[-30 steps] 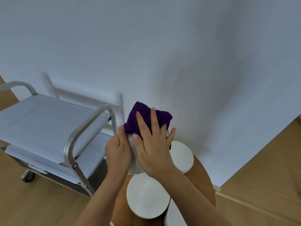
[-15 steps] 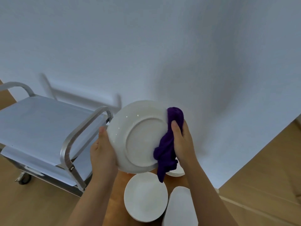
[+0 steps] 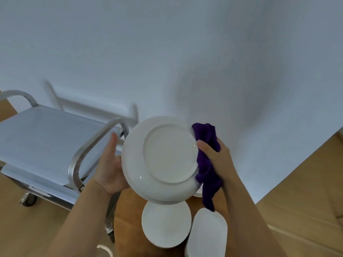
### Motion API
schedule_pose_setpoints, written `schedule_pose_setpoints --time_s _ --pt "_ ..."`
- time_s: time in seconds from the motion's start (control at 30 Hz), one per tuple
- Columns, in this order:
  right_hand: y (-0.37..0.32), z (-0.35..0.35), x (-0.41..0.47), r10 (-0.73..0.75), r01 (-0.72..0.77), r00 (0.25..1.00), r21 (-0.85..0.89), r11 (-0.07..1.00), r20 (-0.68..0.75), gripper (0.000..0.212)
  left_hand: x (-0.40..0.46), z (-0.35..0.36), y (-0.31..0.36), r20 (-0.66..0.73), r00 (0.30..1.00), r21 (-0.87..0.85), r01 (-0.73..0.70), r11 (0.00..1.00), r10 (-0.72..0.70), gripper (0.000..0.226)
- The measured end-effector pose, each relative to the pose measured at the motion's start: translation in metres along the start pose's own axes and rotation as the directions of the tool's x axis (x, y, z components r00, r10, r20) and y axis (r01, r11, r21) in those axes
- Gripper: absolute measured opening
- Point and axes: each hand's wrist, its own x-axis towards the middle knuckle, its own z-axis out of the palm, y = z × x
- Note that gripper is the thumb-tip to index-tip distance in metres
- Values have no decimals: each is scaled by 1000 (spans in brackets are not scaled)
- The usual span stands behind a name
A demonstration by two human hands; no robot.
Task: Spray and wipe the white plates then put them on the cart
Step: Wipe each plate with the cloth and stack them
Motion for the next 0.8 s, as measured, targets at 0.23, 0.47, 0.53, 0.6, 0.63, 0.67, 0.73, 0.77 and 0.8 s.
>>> schedule_pose_setpoints --time_s 0.23,0.47,0.53,0.6,0.63,0.67,0.73,0.77,0.8 --pt "3 -2 12 -26 25 1000 -68 997 -13 8 12 3 -7 -95 993 79 -61 995 69 57" --pt "13 29 -8 -66 36 957 -107 994 -283 29 23 34 -20 -219 952 64 -202 977 212 44" --pt "13 45 -18 -120 48 932 -211 976 -342 25 28 44 -28 -249 932 114 -242 964 263 48" --pt "12 62 -27 -194 71 914 -332 941 -356 41 30 52 -35 -264 926 178 -229 957 271 50" --pt "12 69 -31 -240 93 902 -381 920 -359 47 31 55 -39 -273 924 231 -207 951 268 51" --pt "10 76 -34 -294 126 886 -425 896 -358 49 32 58 -43 -292 917 307 -179 935 271 52" --pt "7 89 -37 -389 191 856 -491 850 -341 47 34 60 -51 -318 896 496 -122 860 310 54" --pt "4 94 -37 -419 210 850 -523 826 -320 49 34 61 -53 -322 882 563 -115 819 345 53" --pt "1 97 -36 -441 223 849 -559 799 -291 52 35 61 -55 -334 867 594 -112 797 371 53"
